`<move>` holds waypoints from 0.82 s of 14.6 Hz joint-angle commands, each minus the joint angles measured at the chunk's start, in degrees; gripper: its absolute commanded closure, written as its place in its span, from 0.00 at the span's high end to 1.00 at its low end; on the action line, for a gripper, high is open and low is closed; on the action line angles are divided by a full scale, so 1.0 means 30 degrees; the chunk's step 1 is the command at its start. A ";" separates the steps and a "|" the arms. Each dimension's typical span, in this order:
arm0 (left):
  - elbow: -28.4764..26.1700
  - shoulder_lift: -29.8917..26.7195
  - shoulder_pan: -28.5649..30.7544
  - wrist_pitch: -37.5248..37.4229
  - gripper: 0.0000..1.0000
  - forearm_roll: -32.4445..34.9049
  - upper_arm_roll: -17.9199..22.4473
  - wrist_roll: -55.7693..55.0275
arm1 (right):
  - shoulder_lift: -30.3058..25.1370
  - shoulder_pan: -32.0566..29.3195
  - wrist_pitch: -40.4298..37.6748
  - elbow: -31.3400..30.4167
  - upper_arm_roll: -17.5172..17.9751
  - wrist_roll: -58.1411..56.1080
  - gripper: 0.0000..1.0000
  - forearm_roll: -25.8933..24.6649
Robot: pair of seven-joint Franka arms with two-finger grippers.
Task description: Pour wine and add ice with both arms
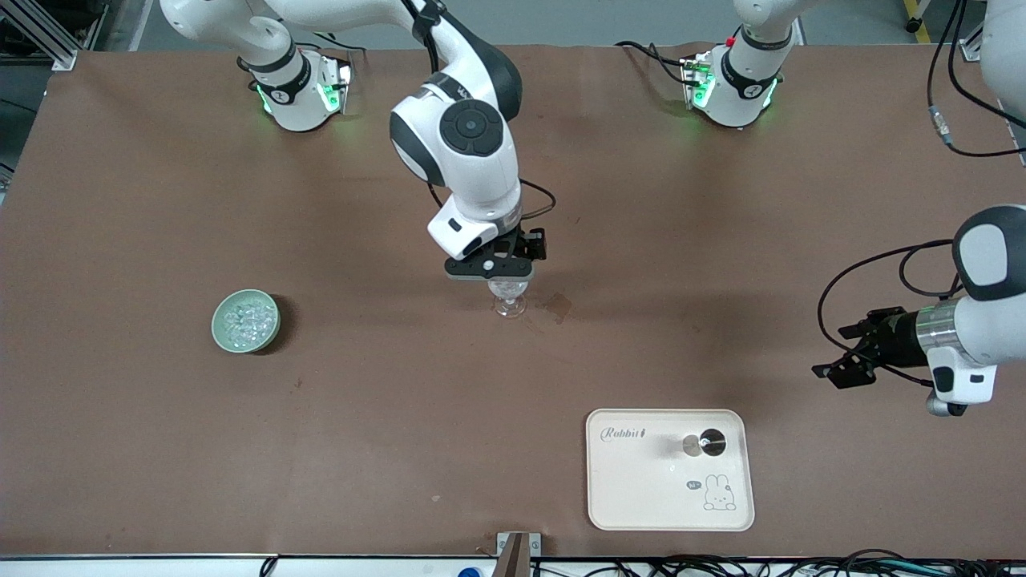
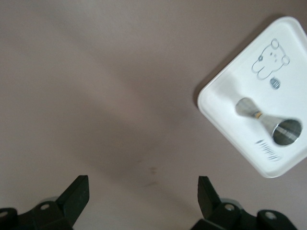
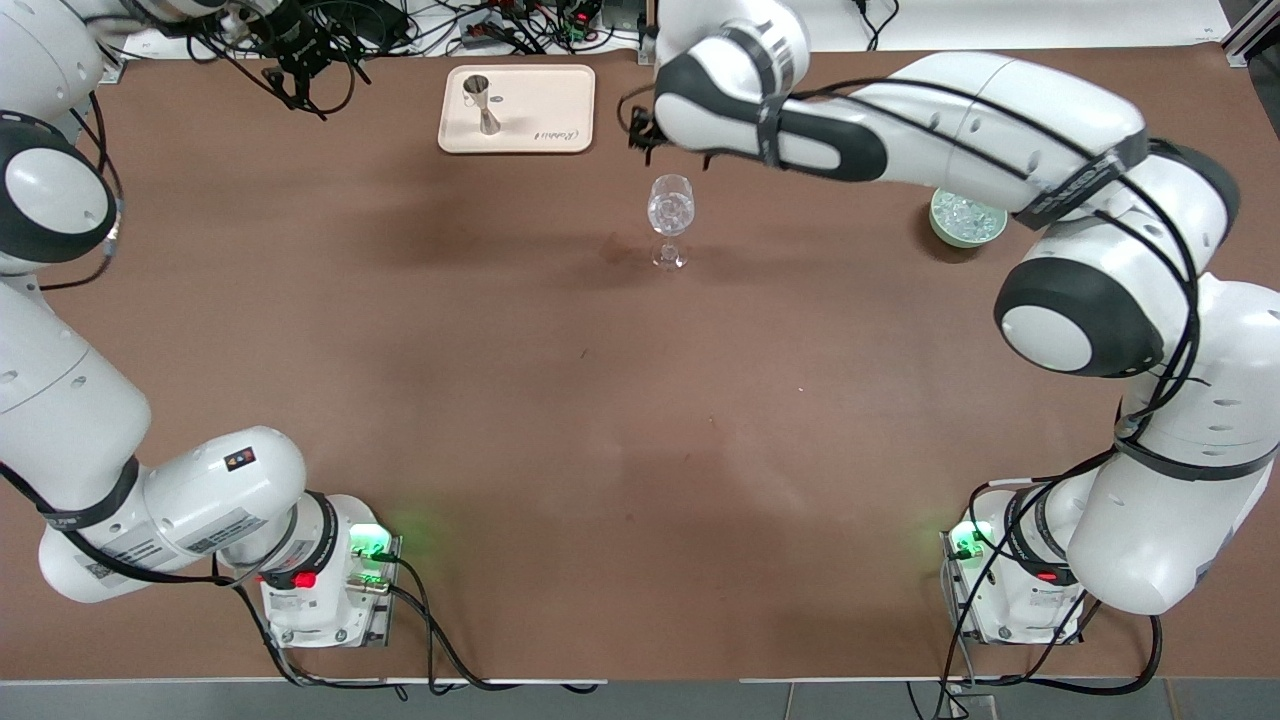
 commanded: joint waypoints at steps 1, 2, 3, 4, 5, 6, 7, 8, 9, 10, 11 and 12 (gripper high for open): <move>0.0559 -0.0681 0.0018 -0.1938 1.00 0.2888 -0.1636 0.0188 | -0.2005 -0.2249 -0.1817 -0.0388 0.0190 0.0101 1.00 -0.0226; 0.0939 -0.0884 0.0047 -0.2584 1.00 0.3419 -0.2280 0.0421 | -0.2474 -0.2953 -0.2112 -0.0446 0.0190 0.0102 1.00 -0.0255; 0.1088 -0.1205 0.0105 -0.2968 1.00 0.3628 -0.2895 0.0829 | -0.2914 -0.3743 -0.2405 -0.0592 0.0190 0.0044 1.00 -0.0255; 0.1090 -0.1586 0.0106 -0.3058 1.00 0.3775 -0.3249 0.1326 | -0.3208 -0.4447 -0.2785 -0.0680 0.0190 -0.0276 1.00 -0.0255; 0.1061 -0.2111 -0.0010 -0.3059 1.00 0.4066 -0.3282 0.1738 | -0.3443 -0.5063 -0.3137 -0.0710 0.0161 -0.0801 1.00 -0.0284; 0.1031 -0.2494 -0.0040 -0.3117 1.00 0.4301 -0.3427 0.2293 | -0.3648 -0.5823 -0.3489 -0.0710 0.0161 -0.1357 1.00 -0.0284; 0.1060 -0.2875 -0.0012 -0.3495 1.00 0.4448 -0.3632 0.3342 | -0.3882 -0.6730 -0.3898 -0.0739 0.0190 -0.2117 1.00 -0.0284; 0.1089 -0.3255 -0.0011 -0.3847 1.00 0.4566 -0.3692 0.4455 | -0.4117 -0.7406 -0.4222 -0.0740 0.0190 -0.3024 1.00 -0.0284; 0.1090 -0.3868 0.0018 -0.3879 1.00 0.4625 -0.3693 0.5481 | -0.4322 -0.8051 -0.4602 -0.0827 0.0161 -0.3903 1.00 -0.0284; 0.1090 -0.4600 0.0076 -0.3880 1.00 0.4597 -0.3664 0.6652 | -0.4556 -0.8667 -0.4722 -0.1002 0.0190 -0.4637 1.00 -0.0313; 0.1090 -0.5100 0.0134 -0.3880 1.00 0.4625 -0.3605 0.7853 | -0.4878 -0.9398 -0.4752 -0.1322 0.0190 -0.5456 1.00 -0.0314; 0.1090 -0.5511 0.0193 -0.3909 1.00 0.4597 -0.3576 0.8880 | -0.5200 -0.9956 -0.4752 -0.1674 0.0190 -0.6305 1.00 -0.0314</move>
